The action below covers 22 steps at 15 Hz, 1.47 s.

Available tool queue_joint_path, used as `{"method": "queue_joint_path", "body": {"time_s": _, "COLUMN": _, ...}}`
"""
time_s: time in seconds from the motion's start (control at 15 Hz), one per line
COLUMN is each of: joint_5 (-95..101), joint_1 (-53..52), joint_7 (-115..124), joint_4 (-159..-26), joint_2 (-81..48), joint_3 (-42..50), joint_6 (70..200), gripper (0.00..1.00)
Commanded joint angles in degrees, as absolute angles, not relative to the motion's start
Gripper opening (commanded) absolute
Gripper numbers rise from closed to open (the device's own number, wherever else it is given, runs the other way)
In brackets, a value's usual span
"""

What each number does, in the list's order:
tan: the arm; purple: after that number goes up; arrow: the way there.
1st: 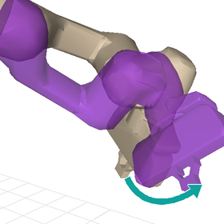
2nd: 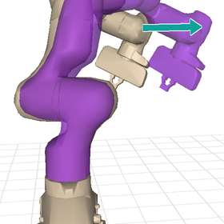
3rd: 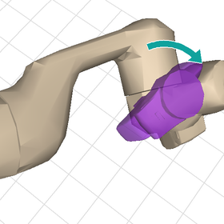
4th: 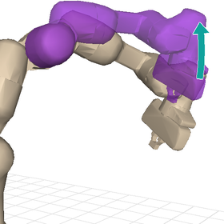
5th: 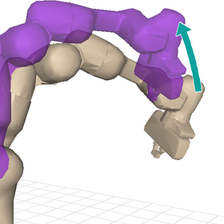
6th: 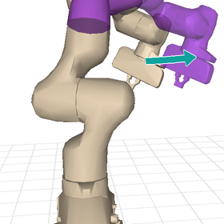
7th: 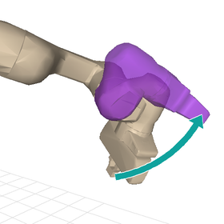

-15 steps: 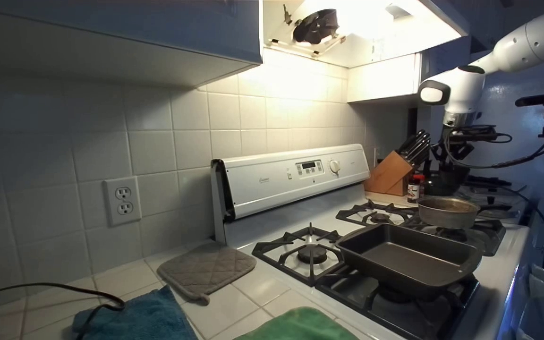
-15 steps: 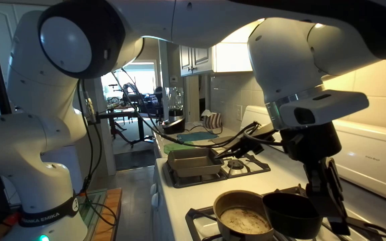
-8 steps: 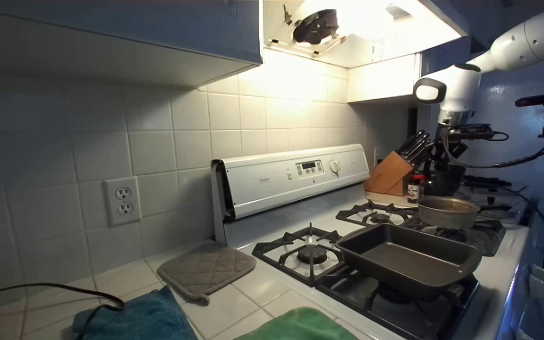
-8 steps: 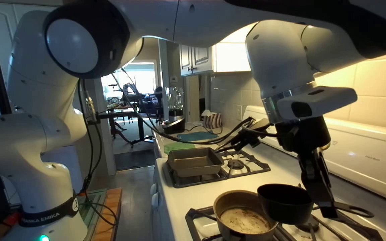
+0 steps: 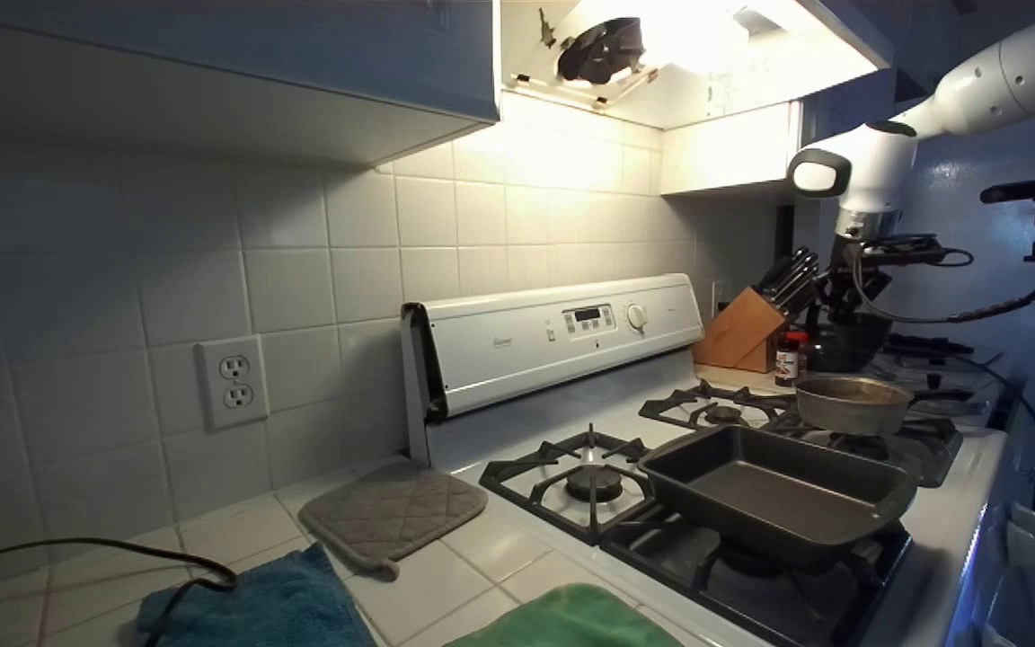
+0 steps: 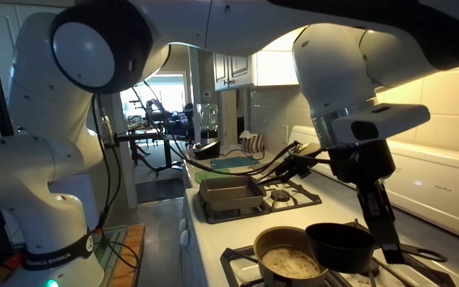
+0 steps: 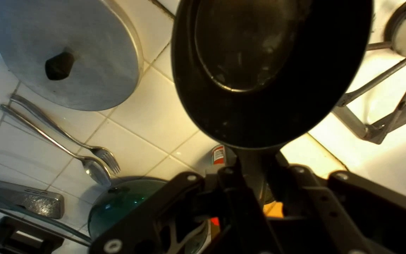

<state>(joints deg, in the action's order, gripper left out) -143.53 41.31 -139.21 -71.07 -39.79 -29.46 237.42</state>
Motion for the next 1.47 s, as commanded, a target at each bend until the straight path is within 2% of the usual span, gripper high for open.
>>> {"method": "queue_joint_path", "body": {"time_s": 0.0, "joint_5": -144.7, "joint_1": 42.2, "joint_7": -142.2, "joint_4": -70.8, "joint_2": -40.3, "joint_3": -28.5, "joint_6": 235.6, "gripper": 0.06}}
{"method": "queue_joint_path", "body": {"time_s": 1.4, "joint_5": -143.2, "joint_1": 45.1, "joint_7": -146.2, "joint_4": -61.5, "joint_2": -50.8, "joint_3": -28.6, "joint_6": 234.0, "gripper": 0.06}}
